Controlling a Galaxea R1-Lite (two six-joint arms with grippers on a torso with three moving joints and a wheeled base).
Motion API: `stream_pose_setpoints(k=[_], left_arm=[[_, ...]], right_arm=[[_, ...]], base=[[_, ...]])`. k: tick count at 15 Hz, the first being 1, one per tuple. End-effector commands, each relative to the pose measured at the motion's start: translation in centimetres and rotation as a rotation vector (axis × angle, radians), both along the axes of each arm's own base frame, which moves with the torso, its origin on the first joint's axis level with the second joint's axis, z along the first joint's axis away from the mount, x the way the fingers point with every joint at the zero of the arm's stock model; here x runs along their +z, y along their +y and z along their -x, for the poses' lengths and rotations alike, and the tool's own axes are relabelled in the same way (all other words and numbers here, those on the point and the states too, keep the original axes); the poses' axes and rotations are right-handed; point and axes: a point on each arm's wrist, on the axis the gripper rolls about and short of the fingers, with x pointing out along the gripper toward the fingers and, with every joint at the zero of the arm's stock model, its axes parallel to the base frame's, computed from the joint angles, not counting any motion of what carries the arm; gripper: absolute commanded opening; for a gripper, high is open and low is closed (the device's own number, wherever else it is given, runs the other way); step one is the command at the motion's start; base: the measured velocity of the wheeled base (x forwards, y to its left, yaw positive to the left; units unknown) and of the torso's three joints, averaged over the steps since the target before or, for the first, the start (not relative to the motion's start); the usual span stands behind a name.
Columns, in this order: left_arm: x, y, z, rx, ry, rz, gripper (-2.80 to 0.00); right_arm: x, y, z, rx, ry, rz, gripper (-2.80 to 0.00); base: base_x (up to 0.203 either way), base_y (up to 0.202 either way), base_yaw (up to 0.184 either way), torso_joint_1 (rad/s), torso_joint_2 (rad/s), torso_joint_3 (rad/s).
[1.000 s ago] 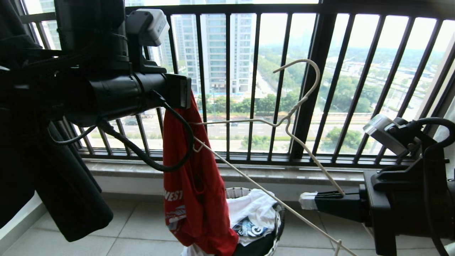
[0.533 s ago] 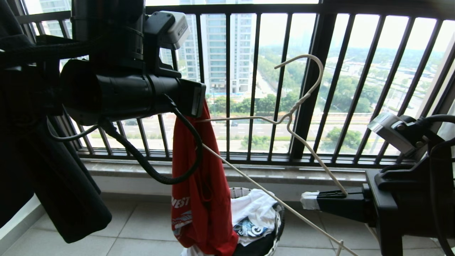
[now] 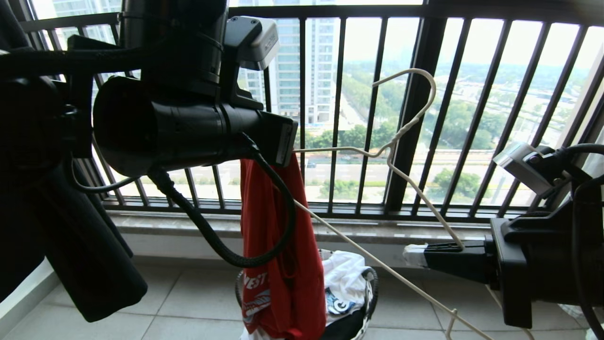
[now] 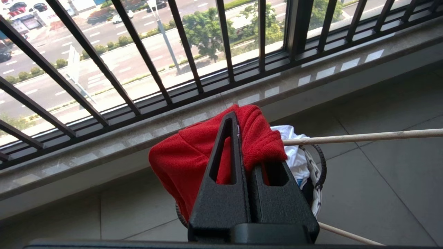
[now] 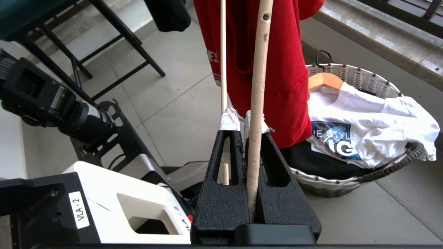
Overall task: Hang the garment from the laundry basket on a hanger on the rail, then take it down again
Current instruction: Hang the clothes on the clothes rack
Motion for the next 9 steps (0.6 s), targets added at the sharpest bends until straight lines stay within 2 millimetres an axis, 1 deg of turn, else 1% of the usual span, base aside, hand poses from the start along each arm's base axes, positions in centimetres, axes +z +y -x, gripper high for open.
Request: stream_pose_setpoints(k=[1,4,6,8,9], left_arm=[[0.1,-0.7,1.0,-0.005,-0.002,0.006,-2.8],[0.0,-1.5,1.9,-0.032,0.015,0.034,-2.8],[0.2,-2.0,2.6,-0.058,0.013,0.051,-2.8],[0.2,-2.8,3.5,-0.092,0.02,0.063,-2.8],[0.1,-3.1,3.7,-0.073,0.027,0.077,-2.8]], right_arm=[[-0.3,0.0,-0.6,-0.029,0.011,0.012,-2.8],[-0.5,0.1,-1.0,-0.035,0.018,0.019,-2.8],[-0.7,0.3,-1.2,-0.035,0.028,0.026,-2.8],[-0.9,0.4,-1.4,-0.036,0.035,0.029,-2.8],[-0.9,0.4,-1.4,-0.038,0.037,0.028,-2.8]], base=[[0.0,0.0,0.0,0.0,0.0,0.0],[0.0,0.0,0.0,0.0,0.0,0.0],[0.0,0.0,0.0,0.0,0.0,0.0],[0.0,0.0,0.0,0.0,0.0,0.0],[0.0,0.0,0.0,0.0,0.0,0.0]])
